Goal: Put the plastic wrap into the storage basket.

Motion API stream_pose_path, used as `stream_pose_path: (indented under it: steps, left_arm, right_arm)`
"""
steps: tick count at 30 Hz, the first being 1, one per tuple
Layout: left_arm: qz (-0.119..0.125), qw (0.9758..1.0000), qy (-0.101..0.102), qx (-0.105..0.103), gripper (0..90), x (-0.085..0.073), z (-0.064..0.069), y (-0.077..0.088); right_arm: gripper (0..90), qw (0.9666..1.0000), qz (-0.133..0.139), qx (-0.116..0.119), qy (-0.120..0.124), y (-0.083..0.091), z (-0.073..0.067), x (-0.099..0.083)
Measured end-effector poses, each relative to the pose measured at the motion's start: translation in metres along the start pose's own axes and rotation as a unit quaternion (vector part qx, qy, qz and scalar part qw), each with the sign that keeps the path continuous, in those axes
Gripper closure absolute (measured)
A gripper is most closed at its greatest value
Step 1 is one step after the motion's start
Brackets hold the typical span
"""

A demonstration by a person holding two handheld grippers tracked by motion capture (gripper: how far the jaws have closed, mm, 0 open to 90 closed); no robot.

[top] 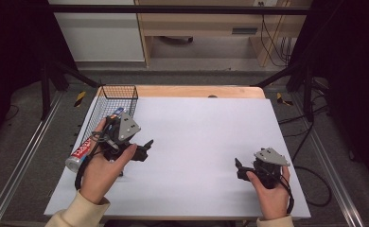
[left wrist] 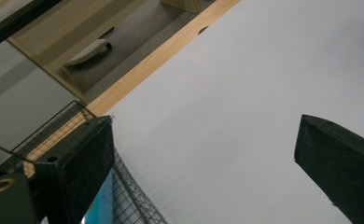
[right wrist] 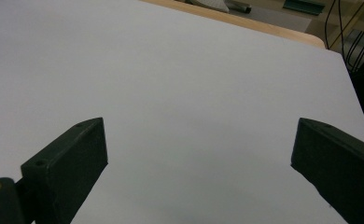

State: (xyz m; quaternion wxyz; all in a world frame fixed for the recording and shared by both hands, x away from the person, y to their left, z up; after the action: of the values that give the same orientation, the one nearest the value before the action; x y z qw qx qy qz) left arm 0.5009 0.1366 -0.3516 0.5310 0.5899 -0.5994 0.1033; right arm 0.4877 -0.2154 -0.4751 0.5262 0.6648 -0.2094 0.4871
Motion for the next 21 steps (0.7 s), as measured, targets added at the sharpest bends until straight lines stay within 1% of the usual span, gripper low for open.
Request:
stream_pose_path:
  steps: [3,5,8,12,14,16,17,20,21]
  left_arm:
    - [0.004,0.9999,0.004,-0.011,5.0,0.001,0.005,-0.004]
    - [0.009,0.9997,0.005,-0.023,5.0,0.003,0.008,-0.007]
    - [0.021,0.999,-0.001,-0.04,5.0,0.005,0.014,-0.013]
    - [0.036,0.9964,-0.008,-0.077,4.9,0.005,0.027,-0.026]
    - [0.04,0.995,-0.013,-0.091,4.9,0.002,0.034,-0.034]
    - [0.04,0.9932,-0.011,-0.109,4.7,-0.002,0.043,-0.043]
    - [0.042,0.9922,-0.014,-0.117,4.5,-0.005,0.048,-0.047]
    - [0.039,0.9911,-0.021,-0.125,4.5,-0.016,0.06,-0.061]
    - [0.037,0.99,-0.022,-0.134,4.5,-0.02,0.065,-0.066]
  right_arm:
    - [4.0,1.0,0.002,0.0,-0.002,0.001,0.001,0.0]
    - [4.0,1.0,0.001,-0.001,-0.002,0.002,0.001,-0.001]
    - [3.9,1.0,0.001,0.0,-0.003,0.002,0.002,-0.001]
    - [3.9,1.0,0.0,0.0,-0.002,0.002,0.002,-0.001]
    - [3.9,1.0,-0.001,0.002,0.0,0.002,0.002,-0.002]
    - [3.8,1.0,-0.003,0.003,-0.001,0.001,0.002,-0.002]
    - [3.9,1.0,-0.004,0.003,0.0,0.001,0.003,-0.003]
    - [3.9,0.9999,-0.009,0.002,-0.005,0.0,0.003,-0.005]
    - [4.0,0.9999,-0.009,0.003,-0.006,0.0,0.004,-0.005]
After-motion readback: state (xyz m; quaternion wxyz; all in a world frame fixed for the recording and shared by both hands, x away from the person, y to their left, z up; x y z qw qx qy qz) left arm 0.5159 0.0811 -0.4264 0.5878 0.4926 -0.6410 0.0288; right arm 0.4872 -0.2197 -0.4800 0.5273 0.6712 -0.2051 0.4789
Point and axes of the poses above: each handheld gripper's, and its own axes: y roughly backward along the jaws, x roughly out of its top, z roughly to its right, the point moved 8 cm from there along -y, roughly forward along the jaws, and after that the axes turned 9 degrees about x, right-handed, at the moved point
